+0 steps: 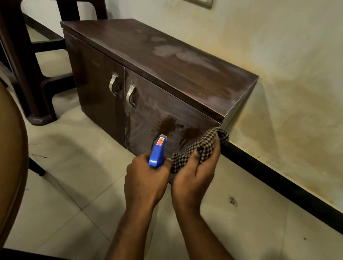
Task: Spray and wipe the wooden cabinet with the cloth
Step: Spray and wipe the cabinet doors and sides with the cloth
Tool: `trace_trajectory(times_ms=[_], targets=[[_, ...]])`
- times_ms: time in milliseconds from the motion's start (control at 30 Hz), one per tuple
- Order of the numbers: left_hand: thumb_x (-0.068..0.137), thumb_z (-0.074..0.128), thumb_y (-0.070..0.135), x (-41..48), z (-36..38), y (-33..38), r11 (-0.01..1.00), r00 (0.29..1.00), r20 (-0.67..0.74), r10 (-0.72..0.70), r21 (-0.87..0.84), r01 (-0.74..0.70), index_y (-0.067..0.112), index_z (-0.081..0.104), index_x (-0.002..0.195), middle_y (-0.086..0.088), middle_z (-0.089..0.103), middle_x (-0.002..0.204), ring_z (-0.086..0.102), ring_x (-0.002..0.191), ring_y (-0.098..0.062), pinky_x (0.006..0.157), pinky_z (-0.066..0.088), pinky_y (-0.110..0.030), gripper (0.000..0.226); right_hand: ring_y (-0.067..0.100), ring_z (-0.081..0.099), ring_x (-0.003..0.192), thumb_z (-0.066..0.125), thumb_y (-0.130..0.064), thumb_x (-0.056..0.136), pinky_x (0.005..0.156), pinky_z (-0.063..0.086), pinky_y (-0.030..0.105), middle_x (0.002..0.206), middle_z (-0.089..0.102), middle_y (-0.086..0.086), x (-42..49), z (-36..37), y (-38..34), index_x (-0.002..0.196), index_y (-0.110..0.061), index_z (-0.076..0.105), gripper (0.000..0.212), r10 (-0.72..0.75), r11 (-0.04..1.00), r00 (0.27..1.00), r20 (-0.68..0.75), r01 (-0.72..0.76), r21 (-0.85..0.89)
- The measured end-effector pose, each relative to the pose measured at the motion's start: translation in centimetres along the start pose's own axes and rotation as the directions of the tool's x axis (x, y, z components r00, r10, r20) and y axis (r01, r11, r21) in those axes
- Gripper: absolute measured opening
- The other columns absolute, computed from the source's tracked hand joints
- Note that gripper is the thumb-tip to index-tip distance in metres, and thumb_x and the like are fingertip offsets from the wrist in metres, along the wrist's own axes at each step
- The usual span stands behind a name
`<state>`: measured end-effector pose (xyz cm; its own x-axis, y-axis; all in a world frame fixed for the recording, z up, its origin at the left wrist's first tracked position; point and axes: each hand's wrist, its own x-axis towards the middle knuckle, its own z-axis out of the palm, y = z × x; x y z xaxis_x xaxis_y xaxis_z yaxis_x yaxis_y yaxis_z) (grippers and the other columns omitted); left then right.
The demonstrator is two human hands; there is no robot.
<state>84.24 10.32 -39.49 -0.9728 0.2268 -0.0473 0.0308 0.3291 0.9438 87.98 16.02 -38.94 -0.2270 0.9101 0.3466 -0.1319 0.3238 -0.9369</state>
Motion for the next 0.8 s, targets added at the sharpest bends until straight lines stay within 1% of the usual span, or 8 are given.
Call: trace_trajectory(times_ms=[100,200,300,367,433,500,633,800], targets=[[0.077,0.069,0.03,0.4,0.1,-0.1,1.0,1.0,0.006,-0.022,0.013,0.022,0.016,0.067,0.086,-0.003,0.066,0.075,0.059,0.066,-0.016,0.054,0.035,-0.024,0.017,-0.012,0.037,0.118,0.038,-0.01,0.086,0.093,0.028,-0.004,0.137,0.039,-0.004,1.4,0.8,-0.3,0.143,-0.006,0.034,0.057,-0.061,0.998,0.995,-0.081,0.061,-0.002],[0.08,0.069,0.027,0.7,0.4,-0.3,1.0,1.0,0.017,-0.004,-0.004,0.004,0.013,0.067,0.095,-0.005,0.067,0.083,0.058,0.068,-0.012,0.055,0.035,-0.021,0.021,-0.026,0.038,0.105,0.04,0.001,0.094,0.086,0.027,-0.007,0.13,0.038,-0.009,1.0,0.6,0.1,0.143,-0.003,0.033,0.05,0.006,1.0,0.993,-0.119,-0.004,0.02],[0.082,0.07,0.024,1.0,0.5,-0.5,1.0,1.0,-0.002,0.02,-0.014,-0.02,0.012,0.065,0.103,-0.004,0.066,0.087,0.056,0.067,-0.007,0.056,0.035,-0.015,0.025,-0.012,0.039,0.116,0.04,0.004,0.096,0.089,0.028,-0.006,0.138,0.043,-0.001,0.1,0.1,0.8,0.143,-0.005,0.034,0.048,0.113,0.994,0.985,-0.133,-0.112,0.014],[0.082,0.071,0.024,1.1,0.6,-0.8,0.999,0.999,-0.017,0.03,-0.031,-0.03,0.011,0.063,0.111,-0.005,0.065,0.091,0.056,0.069,-0.007,0.057,0.037,-0.013,0.032,0.003,0.041,0.127,0.042,-0.008,0.096,0.097,0.032,0.001,0.143,0.044,0.003,-0.7,-0.2,1.6,0.143,-0.01,0.036,0.047,0.179,0.984,0.977,-0.118,-0.178,0.019],[0.082,0.072,0.024,1.2,0.6,-1.1,0.999,0.999,-0.042,0.034,-0.032,-0.035,0.011,0.062,0.115,-0.004,0.064,0.094,0.056,0.071,-0.006,0.059,0.037,-0.011,0.037,0.013,0.044,0.131,0.04,-0.023,0.09,0.107,0.037,0.021,0.142,0.046,0.001,-1.3,-0.5,2.2,0.143,-0.015,0.038,0.054,0.22,0.975,0.972,-0.085,-0.219,0.03],[0.082,0.072,0.023,1.4,0.6,-1.3,0.999,0.997,-0.068,0.044,-0.021,-0.045,0.011,0.061,0.117,-0.002,0.063,0.094,0.054,0.07,-0.004,0.06,0.037,-0.01,0.038,0.012,0.045,0.129,0.038,-0.027,0.086,0.109,0.039,0.031,0.142,0.046,0.0,-1.6,-0.7,2.3,0.143,-0.016,0.038,0.058,0.224,0.974,0.973,-0.059,-0.222,0.036],[0.082,0.072,0.023,1.8,0.5,-1.4,0.999,0.992,-0.115,0.05,0.003,-0.05,0.012,0.062,0.112,-0.005,0.065,0.096,0.056,0.072,-0.011,0.061,0.039,-0.017,0.034,-0.005,0.039,0.123,0.037,-0.016,0.086,0.096,0.029,-0.002,0.139,0.043,-0.002,-0.7,-0.7,1.3,0.141,-0.01,0.037,0.056,0.079,0.997,0.991,-0.108,-0.079,0.006],[0.081,0.074,0.026,2.2,-0.2,-1.8,1.0,0.984,-0.178,0.027,-0.006,-0.028,0.012,0.061,0.115,-0.003,0.065,0.096,0.055,0.072,-0.011,0.059,0.037,-0.012,0.039,-0.005,0.039,0.124,0.038,-0.012,0.089,0.097,0.031,0.0,0.14,0.042,-0.002,0.0,-0.9,1.4,0.141,-0.014,0.037,0.052,0.043,0.999,0.997,-0.061,-0.042,0.018]])
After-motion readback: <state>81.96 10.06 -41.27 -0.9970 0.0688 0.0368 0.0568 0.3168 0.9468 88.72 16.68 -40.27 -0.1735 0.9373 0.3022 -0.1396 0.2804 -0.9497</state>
